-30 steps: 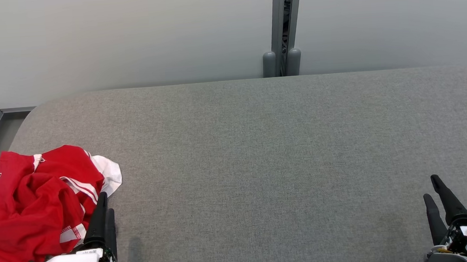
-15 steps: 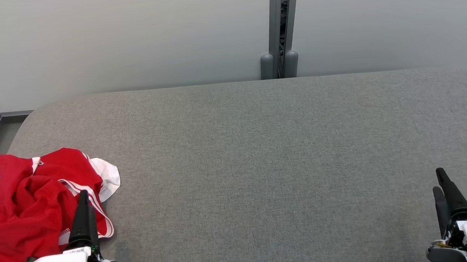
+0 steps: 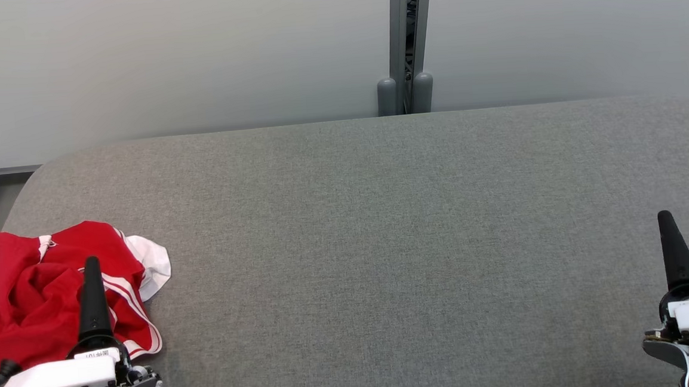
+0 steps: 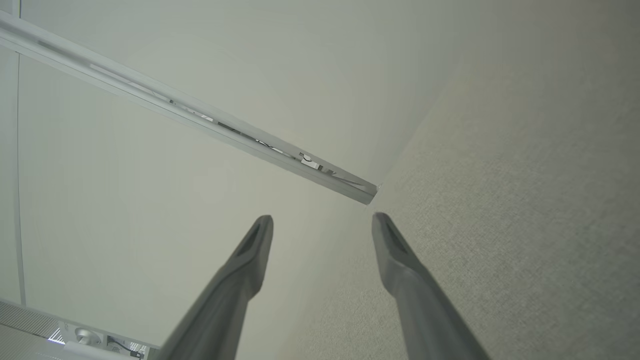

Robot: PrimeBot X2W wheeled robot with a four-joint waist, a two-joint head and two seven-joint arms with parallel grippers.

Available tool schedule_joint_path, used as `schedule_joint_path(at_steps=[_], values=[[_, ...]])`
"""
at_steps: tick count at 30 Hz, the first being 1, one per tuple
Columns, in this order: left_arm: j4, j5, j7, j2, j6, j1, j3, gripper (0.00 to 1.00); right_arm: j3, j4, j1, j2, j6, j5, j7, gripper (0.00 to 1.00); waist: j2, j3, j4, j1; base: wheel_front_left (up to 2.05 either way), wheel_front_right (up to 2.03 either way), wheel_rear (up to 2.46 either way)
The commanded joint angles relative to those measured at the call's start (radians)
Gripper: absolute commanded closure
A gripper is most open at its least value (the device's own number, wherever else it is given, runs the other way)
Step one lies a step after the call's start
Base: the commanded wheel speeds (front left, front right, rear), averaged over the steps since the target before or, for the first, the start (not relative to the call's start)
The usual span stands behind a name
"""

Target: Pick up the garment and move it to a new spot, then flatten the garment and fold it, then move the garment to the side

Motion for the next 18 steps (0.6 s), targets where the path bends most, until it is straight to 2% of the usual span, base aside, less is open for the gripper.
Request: schedule_joint_path(at_steps=[1,12,18], values=[[-0.031,0.034,-0.008,0.008,-0.001,-0.035,0.01,0.0,-0.002,-0.035,-0.031,-0.011,0.003,-0.059,-0.013,0.0,0.0,0.002,-0.002,0.0,0.0,0.0,0.0],[-0.13,0.233,-0.04,0.009,0.001,-0.044,0.016,0.0,0.022,-0.107,-0.057,-0.013,0.004,-0.329,-0.057,0.0,0.0,0.011,-0.021,0.0,0.0,0.0,0.0],[-0.193,0.365,-0.057,0.01,0.03,-0.04,-0.021,0.0,0.044,-0.133,-0.064,-0.014,0.004,-0.457,-0.078,0.0,0.0,0.014,-0.032,0.0,0.0,0.0,0.0]])
